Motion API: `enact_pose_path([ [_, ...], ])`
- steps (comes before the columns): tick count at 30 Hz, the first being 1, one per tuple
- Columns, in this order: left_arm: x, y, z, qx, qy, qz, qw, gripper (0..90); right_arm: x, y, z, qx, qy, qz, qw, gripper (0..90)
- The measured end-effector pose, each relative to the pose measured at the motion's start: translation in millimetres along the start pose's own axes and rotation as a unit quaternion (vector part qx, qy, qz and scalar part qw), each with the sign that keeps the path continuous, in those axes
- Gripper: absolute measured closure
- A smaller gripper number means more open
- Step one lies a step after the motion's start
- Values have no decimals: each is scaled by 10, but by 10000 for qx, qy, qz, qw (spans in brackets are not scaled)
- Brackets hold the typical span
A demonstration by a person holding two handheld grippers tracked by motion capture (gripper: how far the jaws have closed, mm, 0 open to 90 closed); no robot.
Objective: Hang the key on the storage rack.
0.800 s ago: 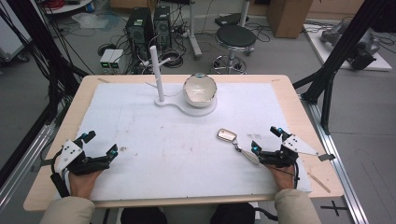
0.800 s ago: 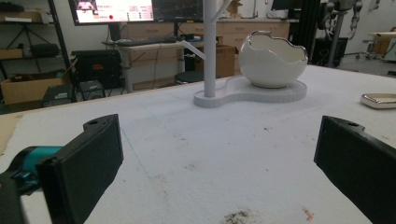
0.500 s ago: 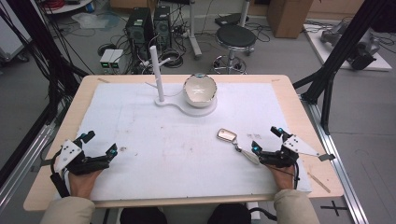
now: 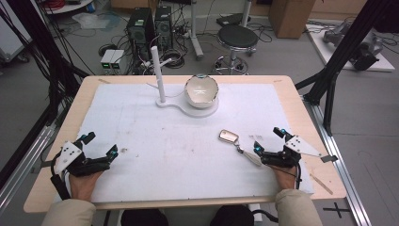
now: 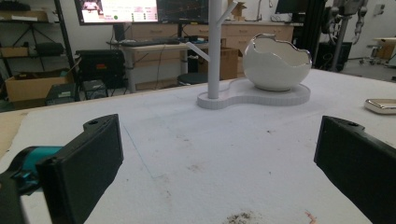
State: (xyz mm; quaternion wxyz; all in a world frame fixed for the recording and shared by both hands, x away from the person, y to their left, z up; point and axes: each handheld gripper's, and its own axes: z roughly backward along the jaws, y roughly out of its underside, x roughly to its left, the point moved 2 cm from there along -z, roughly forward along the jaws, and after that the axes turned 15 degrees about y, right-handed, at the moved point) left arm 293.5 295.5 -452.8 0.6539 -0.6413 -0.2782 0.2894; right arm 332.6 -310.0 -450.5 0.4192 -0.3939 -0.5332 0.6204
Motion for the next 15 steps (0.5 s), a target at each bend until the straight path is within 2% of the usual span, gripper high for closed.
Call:
enact_pose_path([
  [2,-3,0,1,-6,8,-9,10000,17,13,-38,10,125,-39,23,9999,7],
  [3,-2,0,2,1,15,-10,10000,17,18,-105,25,191,-77,145,9997,7],
  [4,-1,1,1,-1,4,-9,10000,17,18,-105,25,191,-77,145,9997,7],
  [5,1,0,0,-15,-7,1,10000,17,10,-185,36,351,-134,246,9990,7],
  [6,1,0,0,-15,-7,2,10000,17,-4,-230,34,396,-157,341,9985,7],
  [8,-2,0,1,-2,7,-9,10000,17,-9,-274,37,476,-219,368,9979,7],
  [10,-2,0,2,-4,14,-8,10000,17,-24,-367,42,624,-346,493,9962,7],
  [11,1,0,2,-2,9,-16,10000,17,-36,-457,37,769,-497,636,9938,7],
  [12,1,0,1,-10,2,-9,10000,17,-36,-498,35,899,-568,675,9920,7],
  [13,0,1,2,-3,7,-7,10000,17,-36,-498,35,899,-568,675,9920,7],
  [14,-1,0,2,1,4,-11,10000,17,-42,-571,16,1127,-727,811,9876,7],
  [15,0,0,2,13,4,-10,10000,17,-43,-604,5,1263,-810,876,9848,7],
])
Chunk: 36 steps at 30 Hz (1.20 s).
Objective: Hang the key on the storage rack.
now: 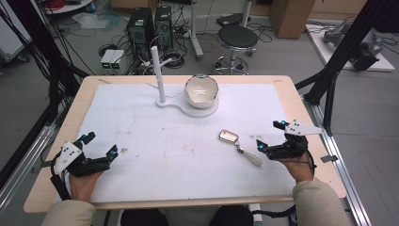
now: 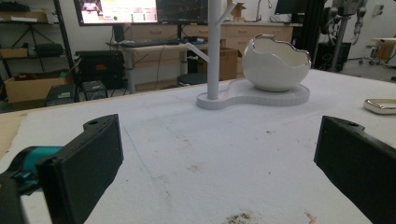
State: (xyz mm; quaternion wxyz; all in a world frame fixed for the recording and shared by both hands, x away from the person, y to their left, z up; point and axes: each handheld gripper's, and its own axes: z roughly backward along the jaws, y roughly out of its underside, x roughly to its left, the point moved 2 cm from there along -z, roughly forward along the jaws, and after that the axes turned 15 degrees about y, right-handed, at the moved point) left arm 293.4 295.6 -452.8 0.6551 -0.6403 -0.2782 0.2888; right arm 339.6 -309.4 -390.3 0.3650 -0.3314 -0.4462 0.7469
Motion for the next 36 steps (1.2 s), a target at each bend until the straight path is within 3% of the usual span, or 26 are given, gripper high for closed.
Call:
enact_pose_path([
  [3,-1,-1,-2,15,0,0,10000,17,-30,-97,-10,463,-174,219,9985,8],
  [4,-1,-1,-3,8,-4,-7,10000,17,-30,-97,-10,463,-174,219,9985,8],
  [5,-1,-1,-4,14,-1,-3,10000,17,-42,-154,-21,752,-273,342,9962,8],
  [6,-1,-1,-4,18,5,0,10000,17,-42,-154,-21,752,-273,342,9962,8],
  [8,0,-1,-4,22,-1,4,10000,17,-35,-221,-38,1032,-390,531,9925,8],
  [12,1,-2,-10,44,-11,-2,10000,17,-8,-248,-61,1207,-452,625,9897,8],
  [14,0,-3,-16,91,3,-15,10000,17,30,-231,-99,1471,-514,769,9848,8],
  [15,-2,-3,-20,95,3,-8,10000,17,30,-231,-99,1471,-514,769,9848,8],
  [17,-3,-3,-20,98,6,-14,10000,17,69,-206,-128,1698,-554,875,9800,8],
  [18,-3,-3,-20,98,3,-12,10000,17,112,-176,-164,1915,-609,1035,9741,16],
  [19,-3,-3,-20,98,2,-12,10000,17,130,-161,-179,2012,-605,1116,9713,27],
  [20,-4,-2,-20,94,4,-11,10000,17,130,-161,-179,2012,-605,1116,9713,27],
  [26,-3,-3,-18,99,7,-24,9999,17,202,-92,-256,2444,-730,1298,9582,40],
  [27,-3,-3,-18,99,8,-24,9999,17,202,-92,-256,2444,-730,1298,9582,40],
  [28,-4,-3,-18,101,14,-22,9999,17,214,-64,-277,2604,-741,1348,9532,41],
  [29,-4,-3,-19,97,10,-18,10000,17,214,-64,-277,2604,-741,1348,9532,41],
  [31,-3,-3,-18,96,6,-15,10000,17,246,-22,-303,2781,-817,1343,9476,47],
  [33,-3,-3,-18,98,6,-20,9999,17,263,-6,-313,2811,-866,1311,9467,48],
  [36,-3,-3,-18,96,7,-17,10000,17,299,46,-336,2985,-1015,1279,9403,61],
])
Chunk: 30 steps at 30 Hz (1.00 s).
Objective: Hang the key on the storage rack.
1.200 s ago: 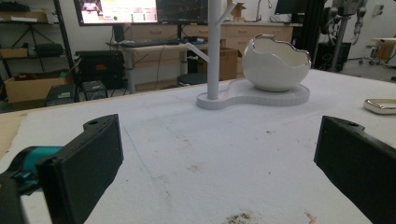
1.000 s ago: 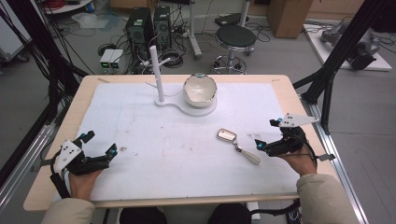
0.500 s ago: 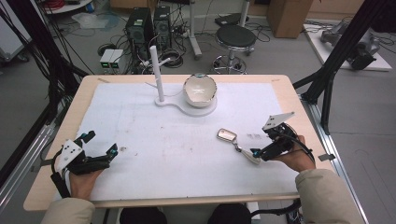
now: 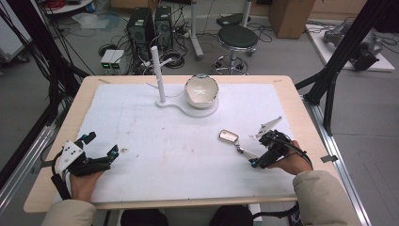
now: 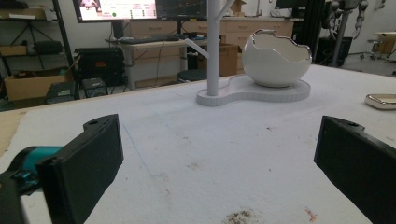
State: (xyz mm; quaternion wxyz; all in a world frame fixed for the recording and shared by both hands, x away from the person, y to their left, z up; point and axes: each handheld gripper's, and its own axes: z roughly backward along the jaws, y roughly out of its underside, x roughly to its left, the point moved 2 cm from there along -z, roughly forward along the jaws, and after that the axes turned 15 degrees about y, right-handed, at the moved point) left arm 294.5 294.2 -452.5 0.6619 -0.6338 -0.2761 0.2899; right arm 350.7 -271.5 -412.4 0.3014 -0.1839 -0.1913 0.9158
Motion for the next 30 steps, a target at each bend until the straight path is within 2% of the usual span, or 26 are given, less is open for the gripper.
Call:
enact_pose_path([
  [2,-2,1,-2,-5,4,1,10000,17,21,13,-41,142,-52,44,9999,80],
  [4,-1,0,-1,-2,11,-1,10000,17,30,18,-58,255,-78,126,9996,163],
  [7,0,0,0,-1,9,0,10000,17,23,12,-61,271,-69,107,9996,189],
  [10,0,0,0,-2,6,-2,10000,17,15,17,-66,429,-79,87,9990,210],
  [11,-1,1,-1,-6,10,6,10000,17,23,16,-72,456,-109,132,9988,264],
  [13,-1,0,0,-2,5,-1,10000,17,26,16,-71,475,-140,147,9987,289],
  [19,0,0,-1,3,8,-9,10000,17,37,17,-84,638,-220,143,9976,444],
  [25,-1,0,-1,1,7,-8,10000,17,57,7,-93,754,-211,271,9966,537],
  [30,-2,1,-1,-3,5,-5,10000,17,70,-1,-112,840,-10,464,9954,614],
])
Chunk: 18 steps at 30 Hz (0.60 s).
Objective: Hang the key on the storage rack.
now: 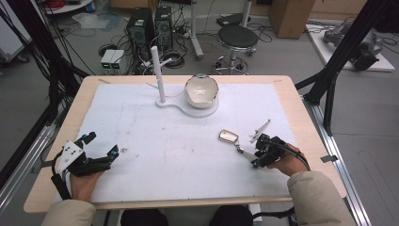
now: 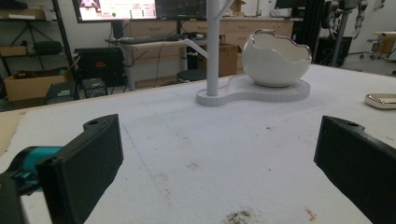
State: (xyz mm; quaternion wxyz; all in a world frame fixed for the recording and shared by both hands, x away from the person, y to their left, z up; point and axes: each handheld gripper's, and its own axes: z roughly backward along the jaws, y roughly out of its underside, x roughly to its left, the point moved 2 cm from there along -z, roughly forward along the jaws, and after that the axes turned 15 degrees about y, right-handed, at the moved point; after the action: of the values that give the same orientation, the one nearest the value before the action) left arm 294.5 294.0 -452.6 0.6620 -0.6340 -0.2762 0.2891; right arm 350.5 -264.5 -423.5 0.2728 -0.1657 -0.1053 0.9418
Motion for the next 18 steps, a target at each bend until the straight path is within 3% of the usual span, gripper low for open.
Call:
enact_pose_path([
  [2,1,-1,0,8,1,-3,10000,17,3,-2,8,43,60,38,10000,689],
  [5,2,-1,1,5,-9,4,10000,17,-5,-3,2,54,38,33,10000,709],
  [10,2,-1,1,3,-9,4,10000,17,-7,-18,-2,149,92,-50,9998,844],
  [18,0,-1,-1,-1,-10,-7,10000,17,-29,-19,5,162,211,-61,9996,872],
])
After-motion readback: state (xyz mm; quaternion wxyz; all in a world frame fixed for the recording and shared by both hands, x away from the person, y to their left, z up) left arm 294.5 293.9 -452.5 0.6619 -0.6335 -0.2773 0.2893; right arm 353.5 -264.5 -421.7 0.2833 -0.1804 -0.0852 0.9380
